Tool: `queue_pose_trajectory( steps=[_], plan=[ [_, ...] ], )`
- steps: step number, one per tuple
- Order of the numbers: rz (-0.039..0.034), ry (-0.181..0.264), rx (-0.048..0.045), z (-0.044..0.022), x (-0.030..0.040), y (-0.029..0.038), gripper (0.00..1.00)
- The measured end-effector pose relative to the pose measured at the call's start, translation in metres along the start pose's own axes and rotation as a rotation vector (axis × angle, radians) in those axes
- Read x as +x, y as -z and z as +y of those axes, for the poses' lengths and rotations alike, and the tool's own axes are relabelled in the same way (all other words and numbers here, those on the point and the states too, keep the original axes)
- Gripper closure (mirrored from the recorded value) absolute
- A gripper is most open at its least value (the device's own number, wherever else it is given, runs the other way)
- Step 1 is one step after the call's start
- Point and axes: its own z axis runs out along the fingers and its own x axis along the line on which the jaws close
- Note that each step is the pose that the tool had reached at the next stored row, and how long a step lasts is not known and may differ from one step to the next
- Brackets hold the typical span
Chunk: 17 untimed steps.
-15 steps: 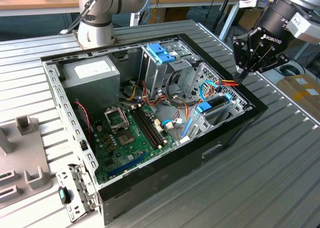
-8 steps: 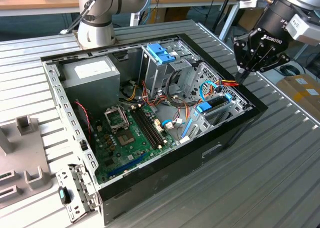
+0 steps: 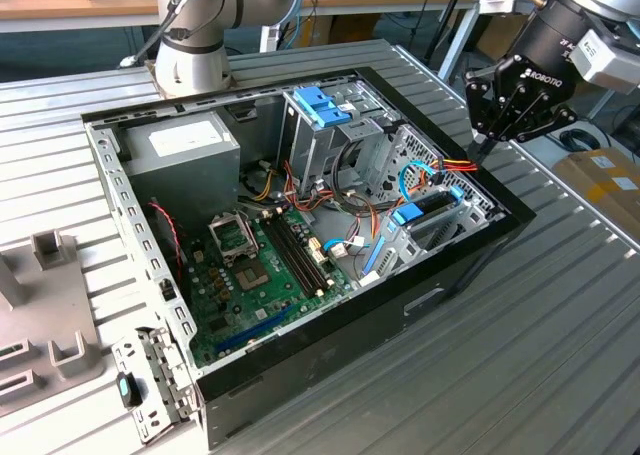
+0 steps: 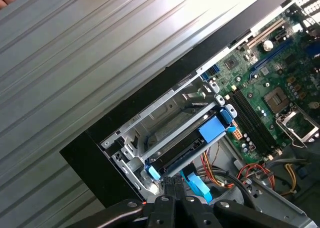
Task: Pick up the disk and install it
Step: 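Insert the first disk wire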
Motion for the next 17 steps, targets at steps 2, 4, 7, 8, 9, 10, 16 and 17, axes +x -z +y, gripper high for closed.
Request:
queue_pose_trajectory(
  steps=[2, 4, 7, 8, 9, 10, 16, 17],
  plan=[
    [-0.0003, 0.0, 0.0004, 0.0, 0.0, 0.0, 0.9],
    [-0.0005, 0.0, 0.0007, 0.0, 0.0, 0.0, 0.9],
    [-0.0008, 0.0, 0.0011, 0.0, 0.0, 0.0, 0.83],
    [-0.001, 0.0, 0.0014, 0.0, 0.0, 0.0, 0.76],
    [-0.0011, 0.0, 0.0016, 0.0, 0.0, 0.0, 0.76],
    [-0.0012, 0.0, 0.0017, 0.0, 0.0, 0.0, 0.76],
    [-0.0019, 0.0, 0.0026, 0.0, 0.0, 0.0, 0.58],
    [-0.0019, 0.0, 0.0027, 0.0, 0.0, 0.0, 0.58]
  ],
)
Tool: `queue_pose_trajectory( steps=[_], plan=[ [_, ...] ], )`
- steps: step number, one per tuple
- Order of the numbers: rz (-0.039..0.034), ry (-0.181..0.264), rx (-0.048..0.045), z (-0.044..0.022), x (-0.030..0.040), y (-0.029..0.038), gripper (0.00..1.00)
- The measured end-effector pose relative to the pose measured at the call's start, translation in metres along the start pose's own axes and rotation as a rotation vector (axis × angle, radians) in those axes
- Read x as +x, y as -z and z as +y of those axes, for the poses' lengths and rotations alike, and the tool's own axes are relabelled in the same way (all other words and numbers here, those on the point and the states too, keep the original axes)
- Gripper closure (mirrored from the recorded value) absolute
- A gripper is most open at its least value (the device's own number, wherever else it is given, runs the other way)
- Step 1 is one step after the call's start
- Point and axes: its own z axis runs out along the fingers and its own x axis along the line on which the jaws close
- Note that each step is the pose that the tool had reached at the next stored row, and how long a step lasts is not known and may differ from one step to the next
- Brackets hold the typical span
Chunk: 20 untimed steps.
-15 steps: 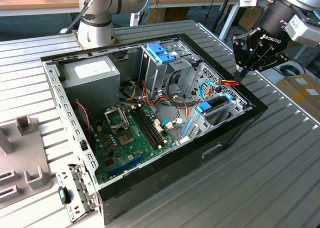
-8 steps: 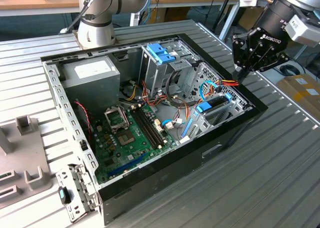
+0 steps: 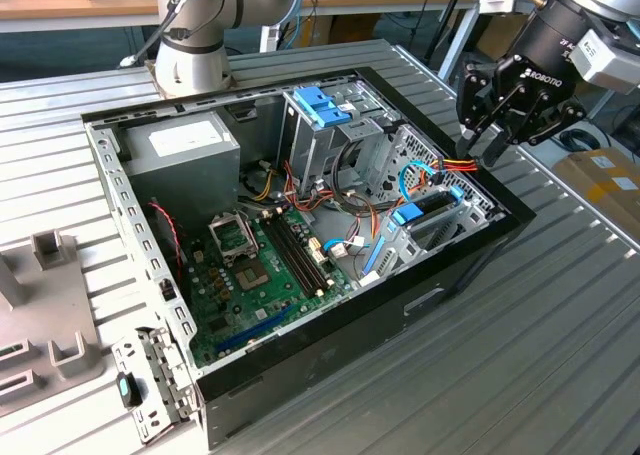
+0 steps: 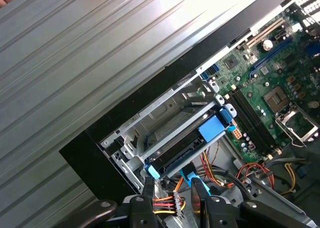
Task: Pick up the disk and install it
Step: 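Insert the first disk wire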
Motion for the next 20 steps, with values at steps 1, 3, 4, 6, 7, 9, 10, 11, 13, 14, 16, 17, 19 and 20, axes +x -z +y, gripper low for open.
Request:
queue_pose_trajectory(
  steps=[1, 3, 4, 6, 7, 9, 10, 11, 13, 14, 16, 17, 19, 20],
  plan=[
    [-0.0001, 0.0, 0.0, -0.0001, 0.0001, -0.0001, 0.58],
    [-0.0001, 0.0, 0.0001, -0.0016, 0.0014, -0.0003, 0.58],
    [-0.0002, 0.0, 0.0001, -0.003, 0.0024, -0.0006, 0.58],
    [0.0001, 0.0, -0.0002, -0.0069, 0.0056, -0.0011, 0.58],
    [0.0, 0.001, -0.0001, -0.008, 0.0068, -0.0015, 0.58],
    [0.0005, 0.002, -0.0009, -0.0118, 0.0105, -0.0031, 0.58],
    [0.0008, 0.003, -0.0013, -0.0131, 0.0117, -0.0036, 0.58],
    [0.001, 0.004, -0.0017, -0.0151, 0.0135, -0.0045, 0.58],
    [0.0013, 0.006, -0.0024, -0.019, 0.0168, -0.0063, 0.58],
    [0.0013, 0.007, -0.0024, -0.0198, 0.0176, -0.007, 0.58],
    [0.0013, 0.007, -0.0025, -0.0217, 0.02, -0.0093, 0.58],
    [0.0013, 0.008, -0.0026, -0.0227, 0.0214, -0.0107, 0.58],
    [0.0015, 0.008, -0.0028, -0.0243, 0.0234, -0.0127, 0.58],
    [0.0015, 0.008, -0.0029, -0.0249, 0.0242, -0.0134, 0.58]
  ],
)
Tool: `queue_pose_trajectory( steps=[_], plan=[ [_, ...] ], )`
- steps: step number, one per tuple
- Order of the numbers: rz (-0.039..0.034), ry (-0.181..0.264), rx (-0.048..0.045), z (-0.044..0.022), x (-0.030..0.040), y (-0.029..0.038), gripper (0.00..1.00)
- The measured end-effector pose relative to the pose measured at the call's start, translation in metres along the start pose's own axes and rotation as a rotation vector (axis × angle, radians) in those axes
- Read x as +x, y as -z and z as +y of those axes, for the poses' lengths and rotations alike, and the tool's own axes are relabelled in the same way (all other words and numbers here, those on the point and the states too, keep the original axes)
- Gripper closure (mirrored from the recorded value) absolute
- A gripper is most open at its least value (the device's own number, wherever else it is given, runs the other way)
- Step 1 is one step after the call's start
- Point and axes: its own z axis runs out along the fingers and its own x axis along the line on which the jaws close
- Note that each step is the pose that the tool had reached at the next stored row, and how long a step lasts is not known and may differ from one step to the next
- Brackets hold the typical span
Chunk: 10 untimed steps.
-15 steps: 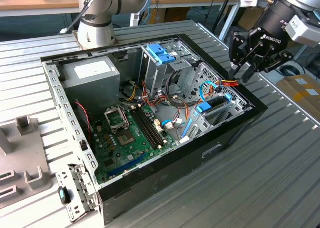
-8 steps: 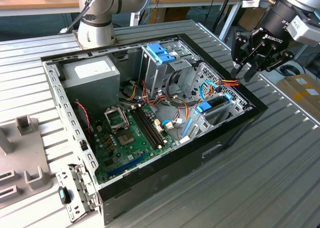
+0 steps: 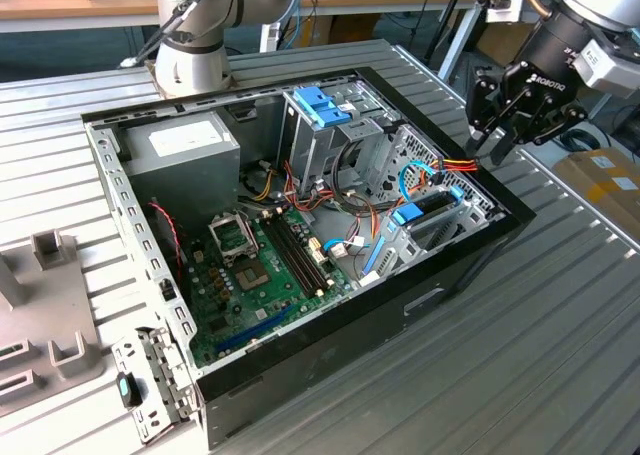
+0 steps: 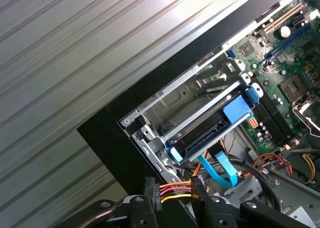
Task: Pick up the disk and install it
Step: 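Insert the first disk wire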
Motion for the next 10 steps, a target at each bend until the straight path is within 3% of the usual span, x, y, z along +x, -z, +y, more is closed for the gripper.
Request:
queue_pose_trajectory(
  steps=[10],
  plan=[
    [0.0027, 0.004, -0.0041, -0.0102, 0.012, -0.0106, 0.58]
  ],
)
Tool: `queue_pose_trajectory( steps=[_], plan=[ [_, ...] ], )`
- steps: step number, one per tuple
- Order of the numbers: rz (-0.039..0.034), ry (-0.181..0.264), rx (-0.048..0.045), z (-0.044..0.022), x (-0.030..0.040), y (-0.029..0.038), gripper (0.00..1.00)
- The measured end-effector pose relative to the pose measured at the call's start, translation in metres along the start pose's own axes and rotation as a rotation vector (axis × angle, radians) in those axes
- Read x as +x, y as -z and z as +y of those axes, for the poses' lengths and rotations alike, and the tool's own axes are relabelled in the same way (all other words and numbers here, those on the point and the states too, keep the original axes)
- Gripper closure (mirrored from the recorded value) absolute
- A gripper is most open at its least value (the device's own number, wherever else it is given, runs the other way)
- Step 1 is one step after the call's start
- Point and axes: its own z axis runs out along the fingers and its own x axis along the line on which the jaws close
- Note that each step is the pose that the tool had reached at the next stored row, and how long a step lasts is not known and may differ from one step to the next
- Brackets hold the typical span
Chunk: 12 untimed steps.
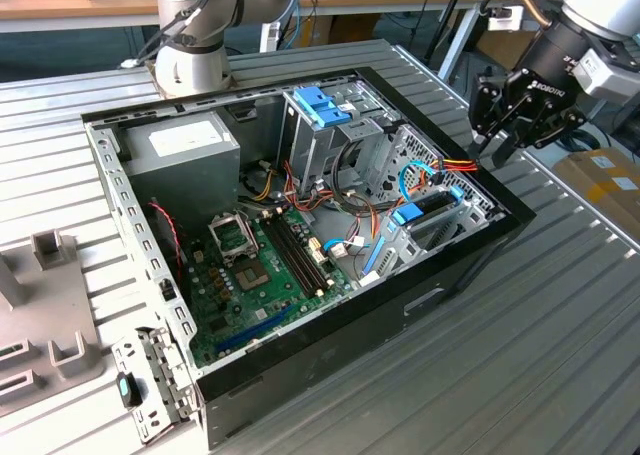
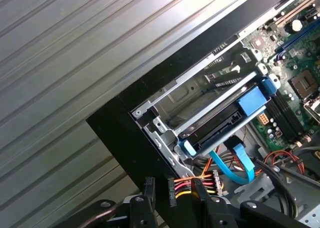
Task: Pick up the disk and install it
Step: 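Insert the first disk wire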
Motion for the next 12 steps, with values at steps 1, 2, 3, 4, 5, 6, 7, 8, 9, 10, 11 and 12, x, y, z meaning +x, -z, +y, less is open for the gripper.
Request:
queue_pose_trajectory(
  steps=[1, 2, 3, 4, 5, 6, 7, 8, 9, 10, 11, 12],
  plan=[
    [0.0004, 0.0, -0.0005, -0.001, 0.0011, -0.0013, 0.58],
    [0.0009, 0.001, -0.0012, -0.0014, 0.0015, -0.0031, 0.58],
    [0.0009, 0.002, -0.0014, -0.0017, 0.0018, -0.0064, 0.58],
    [0.001, 0.002, -0.0016, -0.0019, 0.0022, -0.0078, 0.58],
    [0.0012, 0.002, -0.0018, -0.0022, 0.0025, -0.0087, 0.58],
    [0.0014, 0.002, -0.0021, -0.0024, 0.0028, -0.0095, 0.58],
    [0.0016, 0.002, -0.0023, -0.0026, 0.003, -0.0104, 0.58],
    [0.0017, 0.002, -0.0025, -0.0028, 0.0033, -0.0111, 0.58],
    [0.0018, 0.002, -0.0027, -0.003, 0.0035, -0.0117, 0.58],
    [0.0018, 0.002, -0.0028, -0.003, 0.0035, -0.0122, 0.58],
    [0.0019, 0.003, -0.0028, -0.0032, 0.0035, -0.0126, 0.58],
    [0.0019, 0.003, -0.0028, -0.0033, 0.0035, -0.0129, 0.58]
  ],
)
